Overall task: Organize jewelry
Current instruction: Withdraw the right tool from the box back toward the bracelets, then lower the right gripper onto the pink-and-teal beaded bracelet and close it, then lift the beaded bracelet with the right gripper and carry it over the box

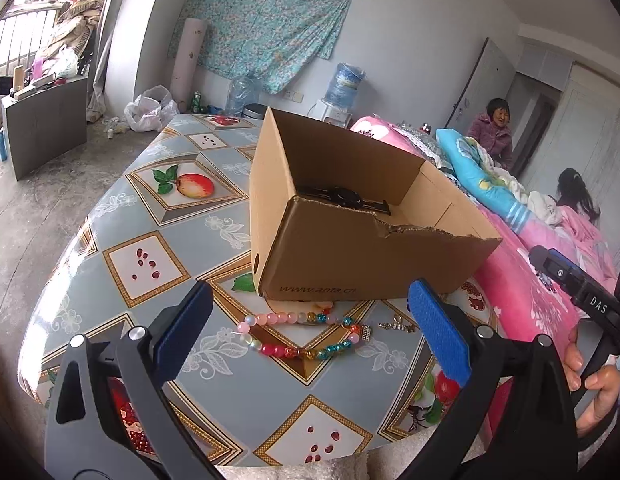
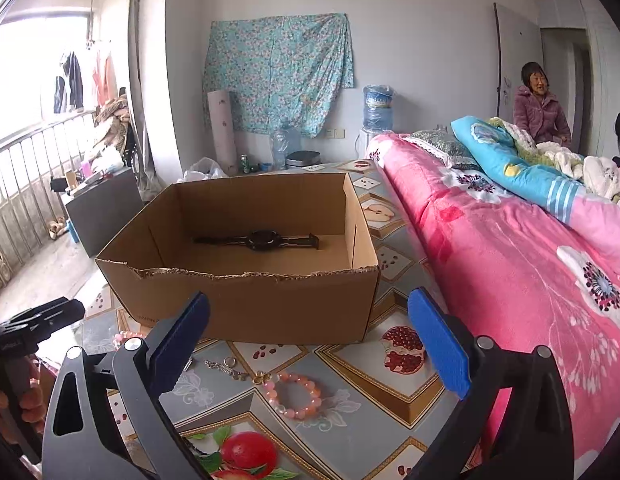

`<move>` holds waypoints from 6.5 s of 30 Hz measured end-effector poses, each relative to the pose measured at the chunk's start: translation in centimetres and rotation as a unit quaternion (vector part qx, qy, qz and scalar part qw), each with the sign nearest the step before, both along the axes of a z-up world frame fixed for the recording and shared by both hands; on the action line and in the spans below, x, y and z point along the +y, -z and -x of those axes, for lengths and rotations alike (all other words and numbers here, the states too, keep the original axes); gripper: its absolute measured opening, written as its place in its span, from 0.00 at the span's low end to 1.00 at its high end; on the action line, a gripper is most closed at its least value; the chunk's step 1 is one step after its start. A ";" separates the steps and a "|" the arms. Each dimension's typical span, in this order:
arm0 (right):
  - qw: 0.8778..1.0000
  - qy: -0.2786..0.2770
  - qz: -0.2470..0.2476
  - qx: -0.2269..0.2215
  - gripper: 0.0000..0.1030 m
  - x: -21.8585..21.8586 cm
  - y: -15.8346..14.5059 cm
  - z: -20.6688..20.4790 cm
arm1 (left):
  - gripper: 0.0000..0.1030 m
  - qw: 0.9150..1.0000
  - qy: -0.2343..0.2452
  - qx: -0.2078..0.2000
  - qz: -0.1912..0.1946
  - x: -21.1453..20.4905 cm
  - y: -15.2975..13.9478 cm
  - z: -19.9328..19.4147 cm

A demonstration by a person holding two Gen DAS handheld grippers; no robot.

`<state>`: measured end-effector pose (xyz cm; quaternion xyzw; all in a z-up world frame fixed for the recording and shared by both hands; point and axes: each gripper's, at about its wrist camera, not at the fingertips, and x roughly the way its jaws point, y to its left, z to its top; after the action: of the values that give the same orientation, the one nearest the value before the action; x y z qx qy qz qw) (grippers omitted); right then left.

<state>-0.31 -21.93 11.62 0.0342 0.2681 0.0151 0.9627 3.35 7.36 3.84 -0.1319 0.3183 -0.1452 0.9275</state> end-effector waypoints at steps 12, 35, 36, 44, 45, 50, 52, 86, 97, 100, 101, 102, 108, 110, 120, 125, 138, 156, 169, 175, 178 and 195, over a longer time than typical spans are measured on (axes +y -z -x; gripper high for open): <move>0.991 -0.046 -0.100 0.080 0.74 -1.0 4.5 -0.3 | 0.92 0.997 0.007 0.042 -0.063 0.6 2.9 1.2; 0.970 -0.132 -0.141 0.150 0.55 4.4 6.8 -2.6 | 0.64 0.980 0.013 0.067 -0.185 -2.6 6.1 -3.0; 0.970 -0.132 -0.139 0.149 0.55 4.4 6.7 -2.5 | 0.64 0.980 0.013 0.068 -0.185 -2.5 6.1 -2.9; 0.971 -0.137 -0.133 0.143 0.55 4.6 6.2 -2.0 | 0.66 0.981 0.007 0.069 -0.180 -1.4 6.4 -1.7; 0.971 -0.137 -0.132 0.144 0.55 4.7 6.2 -2.2 | 0.66 0.981 0.007 0.069 -0.180 -1.4 6.4 -1.7; 0.970 -0.140 -0.134 0.147 0.55 5.1 6.3 -2.1 | 0.66 0.982 0.009 0.068 -0.177 -1.1 6.4 -1.4; 0.970 -0.142 -0.132 0.143 0.55 5.3 6.2 -2.1 | 0.66 0.982 0.010 0.064 -0.176 -1.1 6.3 -1.3; 0.947 -0.181 -0.177 0.200 0.36 8.2 9.3 -6.0 | 0.42 0.992 0.023 0.062 -0.108 0.5 5.4 -2.1; 0.954 -0.183 -0.077 0.222 0.24 12.7 9.7 -9.1 | 0.40 0.989 0.044 0.066 -0.121 -0.1 5.9 -2.8; 0.954 -0.187 -0.054 0.228 0.24 13.4 9.9 -9.1 | 0.40 0.989 0.044 0.072 -0.125 -0.2 6.2 -2.8; 0.953 -0.189 -0.053 0.229 0.24 13.5 9.9 -9.0 | 0.40 0.988 0.044 0.073 -0.127 -0.2 6.3 -2.8; 0.953 -0.191 -0.047 0.229 0.24 13.8 10.0 -8.9 | 0.40 0.988 0.044 0.074 -0.125 -0.2 6.3 -2.8; 0.953 -0.192 -0.008 0.233 0.24 15.1 10.2 -9.1 | 0.40 0.989 0.042 0.074 -0.122 0.0 6.6 -2.8; 0.953 -0.194 -0.002 0.233 0.23 15.5 10.3 -9.1 | 0.40 0.989 0.042 0.074 -0.119 0.0 6.6 -2.8; 0.954 -0.190 0.000 0.232 0.12 16.1 10.2 -9.4 | 0.40 0.990 0.039 0.068 -0.115 -0.2 6.7 -2.7; 0.952 -0.193 -0.028 0.236 0.09 16.5 10.0 -10.4 | 0.40 0.991 0.037 0.066 -0.111 -0.2 6.7 -2.6; 0.938 -0.213 -0.155 0.225 0.09 14.2 9.7 -8.5 | 0.38 0.994 0.042 0.064 -0.076 0.9 6.7 -2.2; 0.952 -0.185 -0.066 0.235 0.15 14.8 9.9 -6.9 | 0.37 0.987 0.082 0.063 -0.125 -0.3 6.7 -2.6; 0.955 -0.182 -0.048 0.227 0.09 17.4 10.6 -6.4 | 0.08 0.984 0.070 0.064 -0.148 -0.8 6.6 -3.2; 0.960 -0.196 -0.077 0.185 0.09 16.1 8.4 -5.0 | 0.08 0.990 0.068 0.035 -0.120 -0.2 3.6 -1.4; 0.961 -0.204 -0.090 0.163 0.09 15.7 6.7 -4.0 | 0.08 0.992 0.069 0.011 -0.108 -0.2 1.1 0.1; 0.969 -0.198 -0.127 0.074 0.09 10.7 -4.5 -11.8 | 0.08 0.980 0.124 -0.104 -0.116 -6.3 -10.8 -6.4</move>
<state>11.44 -11.18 16.12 0.1036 0.3363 0.2364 0.9057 9.74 1.07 14.68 0.0331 0.2491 -0.2334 0.9393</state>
